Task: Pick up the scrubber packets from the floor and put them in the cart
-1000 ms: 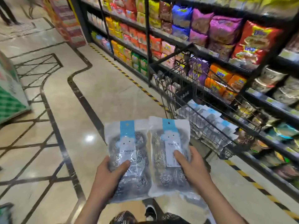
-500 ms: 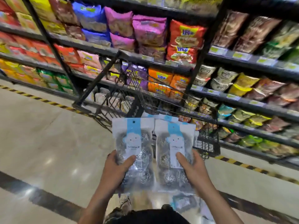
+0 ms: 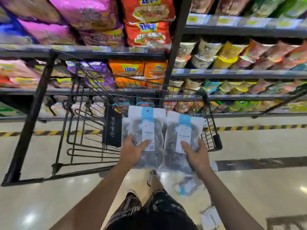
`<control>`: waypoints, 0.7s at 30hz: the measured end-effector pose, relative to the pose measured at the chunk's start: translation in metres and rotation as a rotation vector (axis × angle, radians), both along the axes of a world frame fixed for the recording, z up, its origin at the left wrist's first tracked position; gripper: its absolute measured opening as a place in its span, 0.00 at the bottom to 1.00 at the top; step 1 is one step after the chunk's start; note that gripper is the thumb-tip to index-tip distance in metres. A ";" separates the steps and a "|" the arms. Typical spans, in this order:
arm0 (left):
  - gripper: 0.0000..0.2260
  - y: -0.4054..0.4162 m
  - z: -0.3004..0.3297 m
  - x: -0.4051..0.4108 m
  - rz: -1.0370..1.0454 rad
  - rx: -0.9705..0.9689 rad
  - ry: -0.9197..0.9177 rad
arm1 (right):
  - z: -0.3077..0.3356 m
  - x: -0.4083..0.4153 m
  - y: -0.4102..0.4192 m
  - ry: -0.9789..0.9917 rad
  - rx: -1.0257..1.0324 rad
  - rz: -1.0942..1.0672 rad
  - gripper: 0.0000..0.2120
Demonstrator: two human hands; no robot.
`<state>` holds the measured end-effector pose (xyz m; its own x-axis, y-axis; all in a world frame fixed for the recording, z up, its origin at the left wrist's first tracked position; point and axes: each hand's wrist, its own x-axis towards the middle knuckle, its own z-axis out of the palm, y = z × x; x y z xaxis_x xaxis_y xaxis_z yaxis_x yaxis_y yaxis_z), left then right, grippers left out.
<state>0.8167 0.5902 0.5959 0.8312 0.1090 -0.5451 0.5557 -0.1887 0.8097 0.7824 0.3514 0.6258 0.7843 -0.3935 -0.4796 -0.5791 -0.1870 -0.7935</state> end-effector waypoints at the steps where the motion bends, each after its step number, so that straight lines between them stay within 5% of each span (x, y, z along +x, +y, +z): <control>1: 0.14 -0.002 -0.004 0.011 -0.019 0.020 0.013 | -0.011 0.016 -0.001 0.022 -0.015 0.013 0.13; 4: 0.15 -0.001 -0.021 0.041 0.015 0.098 0.061 | -0.041 0.063 -0.002 0.083 -0.044 0.098 0.16; 7: 0.18 0.010 -0.054 0.068 0.059 0.127 0.153 | -0.072 0.107 -0.010 0.124 -0.034 0.140 0.29; 11: 0.22 0.036 -0.129 0.085 0.073 0.255 0.281 | -0.131 0.147 -0.037 0.159 -0.031 0.152 0.14; 16: 0.15 0.041 -0.198 0.088 0.126 0.293 0.339 | -0.201 0.157 -0.057 0.316 -0.143 0.228 0.23; 21: 0.45 0.044 -0.203 0.096 0.008 0.397 0.310 | -0.217 0.161 -0.063 0.246 -0.308 0.321 0.41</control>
